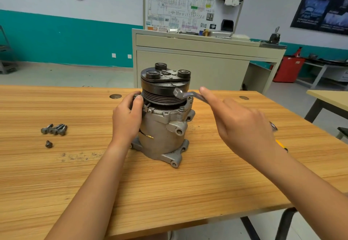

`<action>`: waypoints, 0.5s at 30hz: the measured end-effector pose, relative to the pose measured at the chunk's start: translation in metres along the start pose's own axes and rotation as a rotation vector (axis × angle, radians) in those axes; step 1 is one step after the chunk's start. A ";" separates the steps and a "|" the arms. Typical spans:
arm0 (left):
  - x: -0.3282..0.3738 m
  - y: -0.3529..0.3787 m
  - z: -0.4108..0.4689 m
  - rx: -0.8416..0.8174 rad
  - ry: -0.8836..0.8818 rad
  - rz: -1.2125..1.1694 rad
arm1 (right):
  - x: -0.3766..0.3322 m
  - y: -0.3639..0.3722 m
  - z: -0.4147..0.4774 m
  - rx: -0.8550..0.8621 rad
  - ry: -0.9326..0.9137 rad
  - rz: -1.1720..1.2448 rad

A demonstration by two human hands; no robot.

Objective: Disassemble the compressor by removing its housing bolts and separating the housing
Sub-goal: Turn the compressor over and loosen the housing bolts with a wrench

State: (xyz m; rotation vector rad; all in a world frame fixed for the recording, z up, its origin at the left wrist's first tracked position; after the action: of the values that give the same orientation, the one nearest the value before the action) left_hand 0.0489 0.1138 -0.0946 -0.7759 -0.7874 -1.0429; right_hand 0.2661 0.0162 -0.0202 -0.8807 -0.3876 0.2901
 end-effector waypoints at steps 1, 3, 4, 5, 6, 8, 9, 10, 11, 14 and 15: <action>0.000 0.000 0.000 -0.003 0.000 0.000 | -0.005 -0.004 0.000 -0.177 0.063 -0.077; 0.000 0.000 -0.001 -0.006 -0.002 -0.003 | -0.007 -0.004 -0.002 -0.332 0.159 -0.192; 0.000 0.000 -0.001 -0.007 -0.004 -0.008 | -0.008 -0.005 -0.002 -0.365 0.183 -0.212; 0.000 0.000 0.000 -0.008 -0.005 -0.014 | -0.010 -0.007 0.000 -0.395 0.203 -0.215; -0.001 0.000 0.000 -0.008 -0.007 -0.020 | -0.012 -0.008 0.002 -0.420 0.220 -0.219; -0.001 0.000 0.000 -0.006 -0.006 -0.022 | -0.014 -0.008 0.005 -0.480 0.241 -0.237; -0.001 0.000 0.000 -0.006 -0.005 -0.019 | -0.015 -0.009 0.007 -0.515 0.250 -0.247; -0.002 0.001 0.000 -0.007 -0.002 -0.017 | -0.015 -0.009 0.009 -0.545 0.254 -0.253; -0.002 0.001 0.000 -0.009 -0.001 -0.017 | -0.017 -0.011 0.012 -0.573 0.249 -0.260; -0.001 0.001 0.000 -0.008 -0.001 -0.019 | -0.031 -0.013 0.020 -0.653 0.187 -0.305; -0.001 0.001 0.000 -0.005 -0.001 -0.015 | -0.038 -0.013 0.021 -0.664 0.165 -0.321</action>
State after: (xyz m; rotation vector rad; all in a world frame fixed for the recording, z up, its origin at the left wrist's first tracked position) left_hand 0.0495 0.1145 -0.0957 -0.7757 -0.7923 -1.0580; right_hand 0.2238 0.0075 -0.0064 -1.4581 -0.4721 -0.2267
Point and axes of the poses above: each hand's wrist, its own z-axis towards the middle knuckle, its own y-axis out of the palm, x = y × z, the point moved 2 cm from there along z, towards the middle knuckle, and after that the axes turned 10 degrees about -x, right-handed, at the moved point
